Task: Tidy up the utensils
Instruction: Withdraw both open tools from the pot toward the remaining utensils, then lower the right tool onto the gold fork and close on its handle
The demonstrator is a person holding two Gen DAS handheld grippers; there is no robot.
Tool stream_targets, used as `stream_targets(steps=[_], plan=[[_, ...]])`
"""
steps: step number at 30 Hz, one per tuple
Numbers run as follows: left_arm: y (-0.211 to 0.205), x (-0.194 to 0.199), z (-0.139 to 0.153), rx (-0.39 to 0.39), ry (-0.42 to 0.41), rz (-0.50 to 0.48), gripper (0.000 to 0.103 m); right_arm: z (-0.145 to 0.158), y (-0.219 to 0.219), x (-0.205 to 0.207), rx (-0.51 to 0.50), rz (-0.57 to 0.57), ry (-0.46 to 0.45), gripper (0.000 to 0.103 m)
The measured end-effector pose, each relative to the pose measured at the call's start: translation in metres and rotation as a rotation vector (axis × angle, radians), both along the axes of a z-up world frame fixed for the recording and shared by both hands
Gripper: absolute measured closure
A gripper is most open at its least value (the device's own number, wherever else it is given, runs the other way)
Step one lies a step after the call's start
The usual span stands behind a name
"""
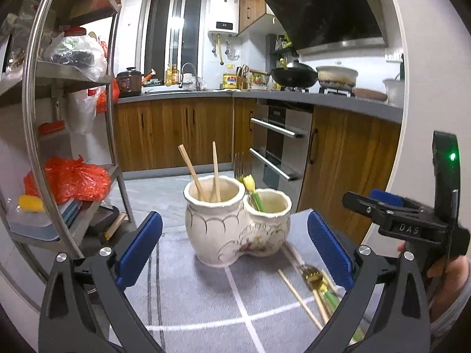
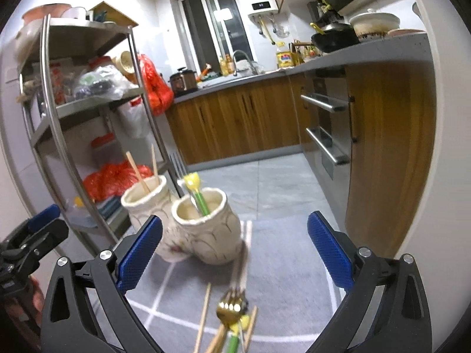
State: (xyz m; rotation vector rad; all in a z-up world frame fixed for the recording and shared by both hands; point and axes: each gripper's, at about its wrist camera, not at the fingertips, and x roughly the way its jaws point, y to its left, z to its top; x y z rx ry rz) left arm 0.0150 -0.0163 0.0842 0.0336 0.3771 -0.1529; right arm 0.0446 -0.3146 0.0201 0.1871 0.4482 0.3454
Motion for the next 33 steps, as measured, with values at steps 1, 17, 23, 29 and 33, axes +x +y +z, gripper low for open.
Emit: stream_targets(steps=[1, 17, 23, 29, 33], plan=[[-0.002, -0.002, -0.002, 0.010, 0.004, -0.004, 0.006, -0.002, 0.000, -0.001, -0.008, 0.000, 0.001, 0.005], [-0.012, -0.027, -0.048, 0.071, 0.119, -0.043, 0.006, -0.037, -0.009, -0.032, -0.117, 0.045, 0.062, 0.005], [-0.007, -0.036, -0.068, 0.119, 0.128, -0.039, 0.006, -0.050, -0.002, -0.040, -0.151, 0.084, 0.102, 0.005], [0.001, -0.037, -0.084, 0.101, 0.159, -0.055, 0.006, -0.067, 0.020, -0.042, -0.260, 0.138, 0.148, 0.005], [-0.001, -0.037, -0.092, 0.094, 0.170, -0.076, 0.006, -0.074, 0.032, -0.038, -0.294, 0.153, 0.165, 0.005]])
